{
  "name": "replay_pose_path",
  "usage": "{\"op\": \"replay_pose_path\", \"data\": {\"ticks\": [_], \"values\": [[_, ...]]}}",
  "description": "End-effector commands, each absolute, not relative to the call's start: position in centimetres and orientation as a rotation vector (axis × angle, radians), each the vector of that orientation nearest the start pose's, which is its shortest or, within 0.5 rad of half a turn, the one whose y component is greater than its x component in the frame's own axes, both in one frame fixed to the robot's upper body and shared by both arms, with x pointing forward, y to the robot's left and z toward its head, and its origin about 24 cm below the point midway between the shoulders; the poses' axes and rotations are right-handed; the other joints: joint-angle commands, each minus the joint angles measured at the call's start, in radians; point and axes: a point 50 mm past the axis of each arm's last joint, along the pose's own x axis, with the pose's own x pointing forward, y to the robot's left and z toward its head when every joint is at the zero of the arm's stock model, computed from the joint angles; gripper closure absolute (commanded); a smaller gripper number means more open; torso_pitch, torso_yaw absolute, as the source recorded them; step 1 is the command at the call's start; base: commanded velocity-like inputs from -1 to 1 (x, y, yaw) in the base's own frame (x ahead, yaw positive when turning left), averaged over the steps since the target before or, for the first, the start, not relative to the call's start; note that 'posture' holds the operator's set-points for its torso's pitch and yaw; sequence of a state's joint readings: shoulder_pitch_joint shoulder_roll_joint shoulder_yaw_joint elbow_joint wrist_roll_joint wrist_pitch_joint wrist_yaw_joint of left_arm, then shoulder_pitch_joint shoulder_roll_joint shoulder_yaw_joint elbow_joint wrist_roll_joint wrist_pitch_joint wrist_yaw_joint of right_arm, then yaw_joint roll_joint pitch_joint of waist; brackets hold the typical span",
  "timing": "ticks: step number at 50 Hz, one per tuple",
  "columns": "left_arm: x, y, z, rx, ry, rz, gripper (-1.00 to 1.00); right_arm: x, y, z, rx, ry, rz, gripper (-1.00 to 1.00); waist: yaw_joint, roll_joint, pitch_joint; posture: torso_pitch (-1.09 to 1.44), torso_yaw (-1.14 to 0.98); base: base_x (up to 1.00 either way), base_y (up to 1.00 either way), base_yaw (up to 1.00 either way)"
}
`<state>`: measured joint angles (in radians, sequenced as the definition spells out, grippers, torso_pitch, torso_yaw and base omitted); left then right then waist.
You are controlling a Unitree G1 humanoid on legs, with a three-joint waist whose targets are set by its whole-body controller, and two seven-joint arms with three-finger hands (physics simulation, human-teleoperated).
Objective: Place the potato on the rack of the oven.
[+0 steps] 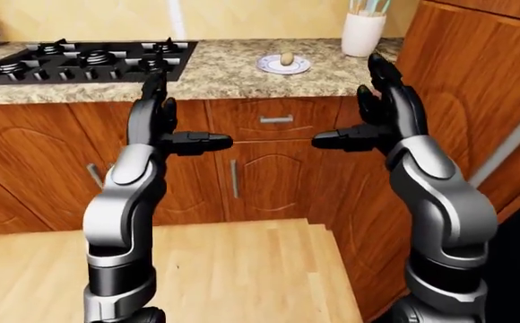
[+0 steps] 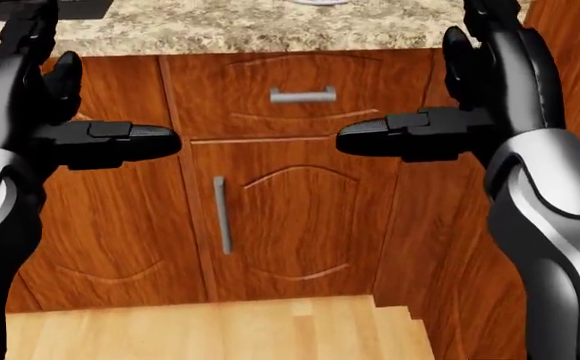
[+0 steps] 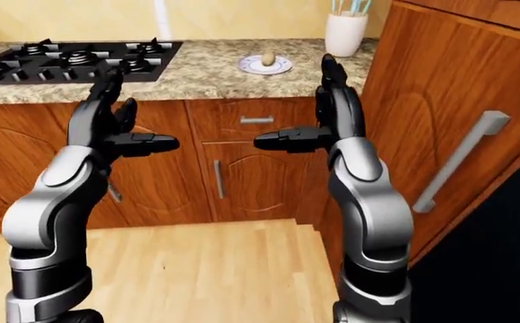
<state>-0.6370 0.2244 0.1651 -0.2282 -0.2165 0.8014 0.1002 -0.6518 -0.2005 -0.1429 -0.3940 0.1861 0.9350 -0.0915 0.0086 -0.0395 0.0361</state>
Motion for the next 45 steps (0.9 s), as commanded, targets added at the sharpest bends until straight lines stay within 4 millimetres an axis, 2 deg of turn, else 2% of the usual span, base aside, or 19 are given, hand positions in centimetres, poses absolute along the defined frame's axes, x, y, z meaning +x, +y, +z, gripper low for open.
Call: {"op": "replay_pose_path", "data": {"ticks": [1, 3, 8, 10, 12, 13, 14, 15, 20, 24, 26, 27, 29, 36, 38, 40, 41, 43, 45], "values": [[32.38, 17.25, 22.81, -0.003, -0.152, 0.028, -1.0, 30.67, -15.89, 24.33, -0.027, -0.176, 0.003, -1.0, 0.006, -0.017, -0.022, 0.0, 0.0, 0.26, -0.08, 0.0], [32.39, 17.15, 22.9, -0.001, -0.152, 0.026, -1.0, 30.71, -15.9, 24.37, -0.029, -0.176, 0.003, -1.0, -0.004, -0.01, -0.018, 0.0, 0.0, 0.26, -0.08, 0.0], [32.36, 17.13, 22.97, -0.002, -0.153, 0.026, -1.0, 30.72, -15.87, 24.28, -0.027, -0.175, 0.004, -1.0, -0.01, 0.039, -0.005, 0.0, 0.0, 0.26, -0.09, 0.0], [32.49, 17.16, 23.02, -0.003, -0.153, 0.025, -1.0, 30.82, -15.87, 24.34, -0.027, -0.177, 0.003, -1.0, -0.016, 0.071, -0.007, 0.0, 0.0, 0.25, -0.09, 0.0], [32.68, 17.25, 22.94, -0.003, -0.153, 0.026, -1.0, 30.84, -15.86, 24.46, -0.029, -0.177, 0.002, -1.0, -0.021, 0.129, -0.026, 0.0, 0.0, 0.27, -0.09, 0.0], [32.66, 17.25, 23.03, -0.003, -0.153, 0.026, -1.0, 30.87, -15.85, 24.54, -0.029, -0.178, 0.002, -1.0, -0.01, 0.098, -0.022, 0.0, 0.0, 0.26, -0.09, 0.0], [32.61, 17.26, 23.06, -0.003, -0.153, 0.027, -1.0, 30.89, -15.81, 24.57, -0.031, -0.178, 0.003, -1.0, -0.013, 0.114, -0.022, 0.0, 0.0, 0.27, -0.09, 0.0], [32.65, 17.29, 23.03, -0.004, -0.153, 0.027, -1.0, 30.93, -15.81, 24.6, -0.031, -0.179, 0.003, -1.0, -0.01, 0.113, -0.019, 0.0, 0.0, 0.27, -0.14, 0.0], [32.65, 17.29, 23.1, -0.005, -0.154, 0.027, -1.0, 30.9, -15.75, 24.8, -0.037, -0.179, 0.006, -1.0, 0.003, 0.084, -0.022, 0.0, 0.0, 0.28, -0.15, 0.0], [32.72, 17.18, 23.06, -0.007, -0.152, 0.025, -1.0, 30.85, -15.88, 24.83, -0.036, -0.18, 0.003, -1.0, 0.014, 0.03, -0.019, 0.0, 0.0, 0.28, -0.16, 0.0], [32.81, 17.1, 23.12, -0.006, -0.153, 0.024, -1.0, 30.89, -15.91, 24.92, -0.037, -0.182, 0.002, -1.0, 0.017, -0.033, -0.037, 0.0, 0.0, 0.29, -0.15, 0.0], [32.81, 17.04, 23.17, -0.006, -0.153, 0.023, -1.0, 30.85, -15.92, 25.02, -0.036, -0.183, 0.002, -1.0, 0.013, -0.021, -0.035, 0.0, 0.0, 0.28, -0.15, 0.0], [32.77, 17.04, 23.06, -0.006, -0.153, 0.022, -1.0, 30.86, -16.01, 24.8, -0.036, -0.182, 0.0, -1.0, 0.009, -0.025, -0.017, 0.0, 0.0, 0.29, -0.16, 0.0], [32.75, 17.02, 23.0, -0.005, -0.152, 0.023, -1.0, 30.83, -16.05, 24.65, -0.035, -0.18, -0.002, -1.0, -0.01, 0.042, -0.007, 0.0, 0.0, 0.28, -0.16, 0.0], [32.73, 17.01, 23.0, -0.006, -0.152, 0.023, -1.0, 30.81, -16.04, 24.66, -0.036, -0.18, -0.001, -1.0, -0.016, 0.073, -0.01, 0.0, 0.0, 0.29, -0.16, 0.0], [32.72, 17.01, 23.1, -0.006, -0.152, 0.023, -1.0, 30.83, -16.06, 24.73, -0.035, -0.181, -0.001, -1.0, -0.02, 0.125, -0.031, 0.0, 0.0, 0.28, -0.16, 0.0], [32.75, 17.03, 23.05, -0.007, -0.152, 0.023, -1.0, 30.83, -16.05, 24.73, -0.036, -0.18, -0.001, -1.0, -0.009, 0.094, -0.022, 0.0, 0.0, 0.29, -0.16, 0.0], [32.76, 17.05, 23.01, -0.006, -0.152, 0.023, -1.0, 30.83, -16.04, 24.7, -0.036, -0.181, -0.001, -1.0, -0.01, 0.113, -0.017, 0.0, 0.0, 0.29, -0.16, 0.0], [32.75, 17.06, 22.92, -0.007, -0.152, 0.022, -1.0, 30.76, -16.02, 24.69, -0.036, -0.181, 0.0, -1.0, -0.003, 0.102, -0.03, 0.0, 0.0, 0.29, -0.15, 0.0]]}}
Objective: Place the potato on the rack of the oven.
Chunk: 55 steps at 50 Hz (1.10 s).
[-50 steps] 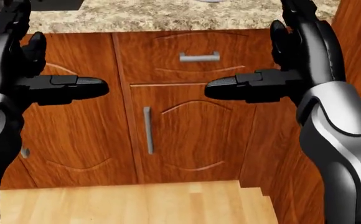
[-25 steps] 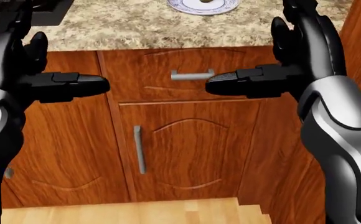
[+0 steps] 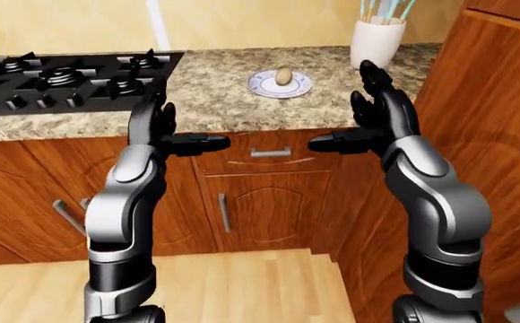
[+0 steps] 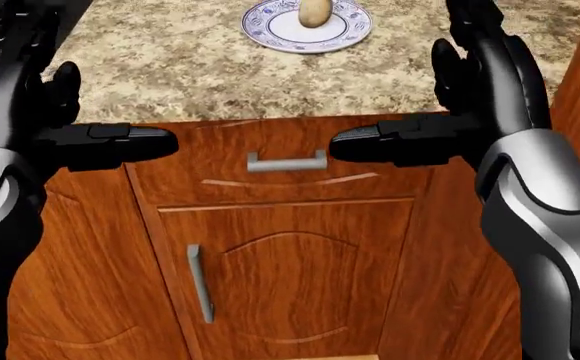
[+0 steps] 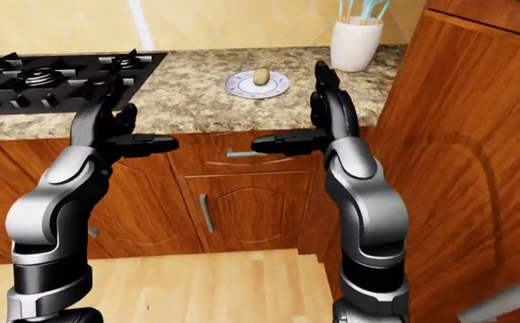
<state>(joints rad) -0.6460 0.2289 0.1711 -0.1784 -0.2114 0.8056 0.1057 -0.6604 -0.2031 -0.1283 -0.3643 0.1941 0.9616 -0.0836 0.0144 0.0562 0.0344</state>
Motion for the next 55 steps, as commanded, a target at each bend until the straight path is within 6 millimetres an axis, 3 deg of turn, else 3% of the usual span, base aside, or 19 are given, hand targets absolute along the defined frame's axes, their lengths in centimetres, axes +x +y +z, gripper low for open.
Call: {"op": "replay_pose_path", "data": {"ticks": [1, 6, 9, 10, 11, 19, 23, 24, 26, 32, 35, 37, 38, 39, 41, 50, 53, 54, 55], "values": [[32.79, 17.07, 22.9, -0.007, -0.152, 0.023, -1.0, 30.79, -16.04, 24.63, -0.036, -0.18, -0.001, -1.0, -0.006, 0.001, -0.028, 0.0, 0.0, 0.29, -0.16, 0.0], [32.81, 17.03, 22.96, -0.007, -0.152, 0.022, -1.0, 30.77, -15.96, 24.94, -0.038, -0.183, 0.001, -1.0, 0.008, -0.057, -0.019, 0.0, 0.0, 0.28, -0.15, 0.0], [32.76, 16.97, 22.95, -0.008, -0.152, 0.021, -1.0, 30.79, -15.97, 25.06, -0.039, -0.184, 0.002, -1.0, 0.011, -0.125, -0.05, 0.0, 0.0, 0.29, -0.16, 0.0], [32.76, 16.95, 22.91, -0.007, -0.151, 0.02, -1.0, 30.8, -15.96, 25.05, -0.039, -0.184, 0.003, -1.0, -0.001, -0.112, -0.025, 0.0, 0.0, 0.28, -0.16, 0.0], [32.75, 16.94, 22.88, -0.008, -0.151, 0.02, -1.0, 30.8, -15.96, 25.05, -0.04, -0.184, 0.003, -1.0, 0.005, -0.127, -0.013, 0.0, 0.0, 0.29, -0.16, 0.0], [32.73, 16.89, 22.92, -0.009, -0.151, 0.018, -1.0, 30.75, -15.95, 24.84, -0.038, -0.183, 0.002, -1.0, -0.016, -0.053, -0.01, 0.0, 0.0, 0.28, -0.16, 0.0], [32.76, 16.94, 22.8, -0.007, -0.148, 0.019, -1.0, 30.72, -16.02, 24.8, -0.035, -0.182, 0.0, -1.0, -0.027, 0.03, -0.032, 0.0, 0.0, 0.28, -0.15, 0.0], [32.77, 16.93, 22.84, -0.008, -0.15, 0.02, -1.0, 30.77, -16.04, 24.79, -0.036, -0.183, 0.0, -1.0, -0.017, -0.002, -0.021, 0.0, 0.0, 0.28, -0.16, 0.0], [32.79, 16.87, 22.78, -0.009, -0.148, 0.02, -1.0, 30.8, -16.03, 24.72, -0.036, -0.181, 0.001, -1.0, -0.018, 0.017, -0.018, 0.0, 0.0, 0.29, -0.16, 0.0], [32.8, 16.91, 22.69, -0.009, -0.148, 0.02, -1.0, 30.76, -15.85, 24.84, -0.035, -0.183, 0.005, -1.0, 0.001, -0.025, -0.022, 0.0, 0.0, 0.28, -0.15, 0.0], [32.77, 16.94, 22.68, -0.008, -0.149, 0.019, -1.0, 30.66, -15.9, 24.92, -0.039, -0.185, 0.004, -1.0, 0.008, -0.072, -0.022, 0.0, 0.0, 0.29, -0.16, 0.0], [32.74, 16.95, 22.67, -0.007, -0.149, 0.019, -1.0, 30.64, -15.86, 25.01, -0.04, -0.186, 0.005, -1.0, 0.004, -0.145, -0.043, 0.0, 0.0, 0.29, -0.16, 0.0], [32.75, 16.94, 22.65, -0.007, -0.149, 0.019, -1.0, 30.68, -15.86, 24.96, -0.04, -0.185, 0.005, -1.0, -0.002, -0.098, -0.027, 0.0, 0.0, 0.28, -0.15, 0.0], [32.74, 16.97, 22.64, -0.007, -0.149, 0.019, -1.0, 30.66, -15.81, 24.91, -0.041, -0.184, 0.006, -1.0, 0.005, -0.123, -0.016, 0.0, 0.0, 0.28, -0.16, 0.0], [32.78, 17.09, 22.56, -0.008, -0.149, 0.021, -1.0, 30.68, -15.83, 24.95, -0.042, -0.184, 0.006, -1.0, -0.009, -0.113, -0.019, 0.0, 0.0, 0.28, -0.15, 0.0], [32.74, 16.9, 22.57, -0.011, -0.147, 0.017, -1.0, 30.72, -15.72, 25.08, -0.05, -0.18, 0.008, -1.0, -0.018, -0.04, -0.023, 0.0, 0.0, 0.28, -0.08, 0.0], [32.78, 16.86, 22.6, -0.014, -0.149, 0.017, -1.0, 30.7, -15.58, 25.04, -0.051, -0.18, 0.011, -1.0, -0.027, 0.016, -0.035, 0.0, 0.0, 0.27, 0.0, 0.0], [32.77, 16.87, 22.59, -0.014, -0.148, 0.017, -1.0, 30.69, -15.57, 25.02, -0.05, -0.18, 0.012, -1.0, -0.024, -0.001, -0.039, 0.0, 0.0, 0.22, 0.0, 0.0], [32.82, 16.92, 22.51, -0.014, -0.148, 0.018, -1.0, 30.68, -15.56, 24.98, -0.054, -0.18, 0.011, -1.0, -0.018, 0.004, -0.02, 0.0, 0.0, 0.08, 0.0, 0.0]]}}
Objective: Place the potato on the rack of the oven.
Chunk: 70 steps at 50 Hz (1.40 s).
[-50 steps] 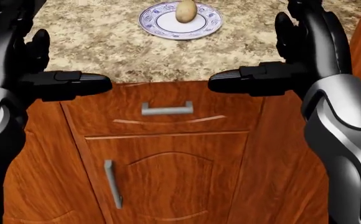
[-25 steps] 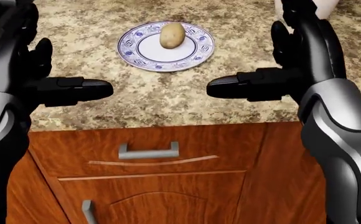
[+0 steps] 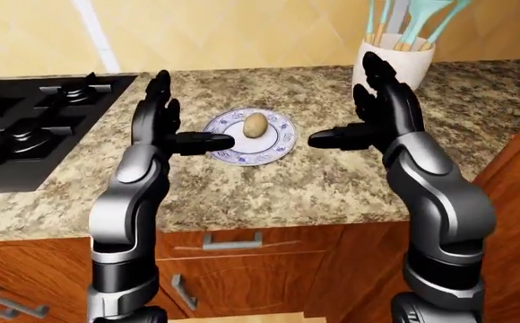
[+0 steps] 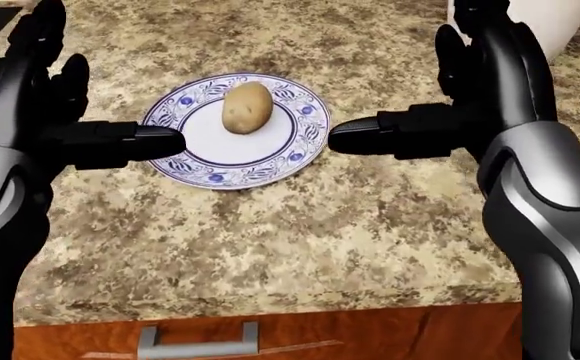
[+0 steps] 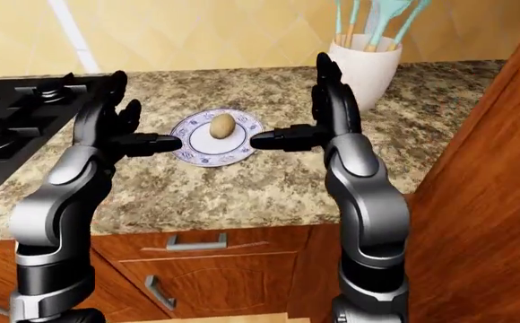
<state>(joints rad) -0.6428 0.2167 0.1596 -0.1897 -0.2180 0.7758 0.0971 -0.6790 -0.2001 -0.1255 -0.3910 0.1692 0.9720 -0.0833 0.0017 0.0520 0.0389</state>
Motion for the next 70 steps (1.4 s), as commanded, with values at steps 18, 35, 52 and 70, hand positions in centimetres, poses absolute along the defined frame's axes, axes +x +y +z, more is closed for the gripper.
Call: {"op": "replay_pose_path", "data": {"ticks": [18, 35, 52, 70], "values": [[32.8, 16.9, 22.6, -0.017, -0.149, 0.018, -1.0, 30.5, -15.2, 25.1, -0.065, -0.19, 0.014, -1.0, 0.0, -0.049, -0.037, 0.0, 0.0, 0.0, 0.0, 0.0], [33.2, 16.2, 23.4, 0.041, -0.144, -0.026, -1.0, 30.7, -15.3, 25.4, -0.062, -0.197, 0.011, -1.0, 0.003, -0.045, -0.026, 0.0, 0.0, 0.0, 0.0, 0.0], [35.4, 13.3, 25.5, 0.127, -0.08, -0.185, -1.0, 31.0, -14.9, 25.3, -0.058, -0.195, 0.019, -1.0, 0.018, -0.061, -0.027, 0.0, 0.0, 0.0, 0.0, 0.0], [36.3, 12.1, 24.7, 0.247, -0.057, -0.244, -0.88, 30.9, -15.1, 25.3, -0.052, -0.198, 0.014, -1.0, 0.009, -0.059, -0.036, 0.0, 0.0, 0.0, 0.0, 0.0]]}}
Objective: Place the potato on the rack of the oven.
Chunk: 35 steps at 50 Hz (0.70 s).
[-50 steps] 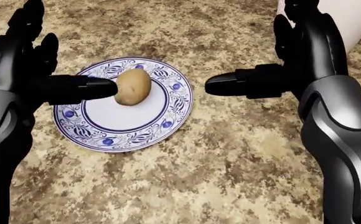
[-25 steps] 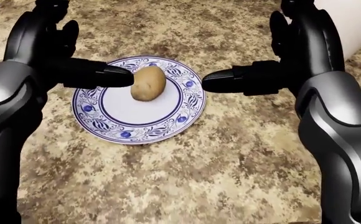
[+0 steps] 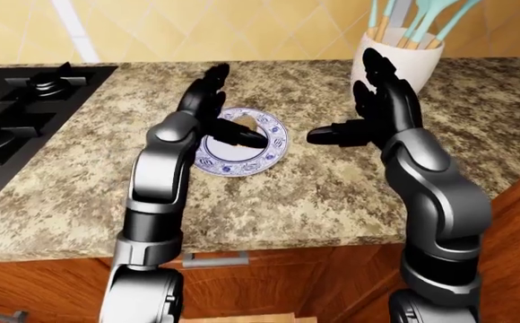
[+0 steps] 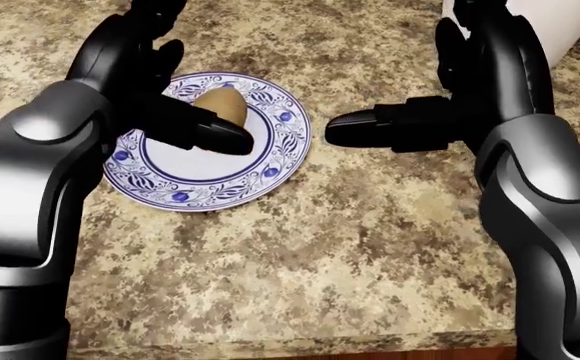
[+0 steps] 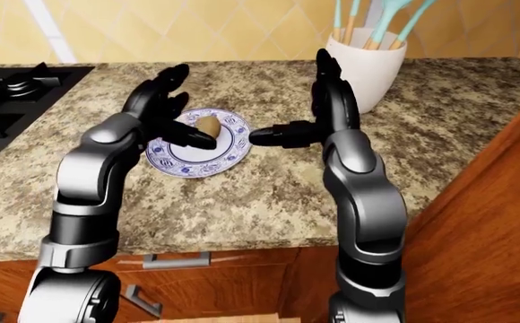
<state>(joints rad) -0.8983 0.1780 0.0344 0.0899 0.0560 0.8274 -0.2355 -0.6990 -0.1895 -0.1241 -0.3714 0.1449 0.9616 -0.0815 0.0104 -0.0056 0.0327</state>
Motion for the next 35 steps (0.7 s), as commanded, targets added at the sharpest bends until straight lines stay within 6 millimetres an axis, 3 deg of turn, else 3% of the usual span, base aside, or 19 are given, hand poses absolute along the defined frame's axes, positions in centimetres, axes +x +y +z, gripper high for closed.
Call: {"op": "replay_pose_path", "data": {"ticks": [1, 35], "values": [[36.3, 12.1, 24.7, 0.255, -0.057, -0.244, -0.83, 30.9, -15.1, 25.3, -0.051, -0.198, 0.014, -1.0, 0.0, -0.002, -0.03, 0.0, 0.0, 0.0, 0.0, 0.0], [37.5, 10.9, 23.8, 0.364, -0.038, -0.265, -0.51, 30.9, -15.0, 24.9, -0.04, -0.194, 0.014, -1.0, -0.001, -0.005, -0.037, 0.0, 0.0, 0.0, 0.0, 0.0]]}}
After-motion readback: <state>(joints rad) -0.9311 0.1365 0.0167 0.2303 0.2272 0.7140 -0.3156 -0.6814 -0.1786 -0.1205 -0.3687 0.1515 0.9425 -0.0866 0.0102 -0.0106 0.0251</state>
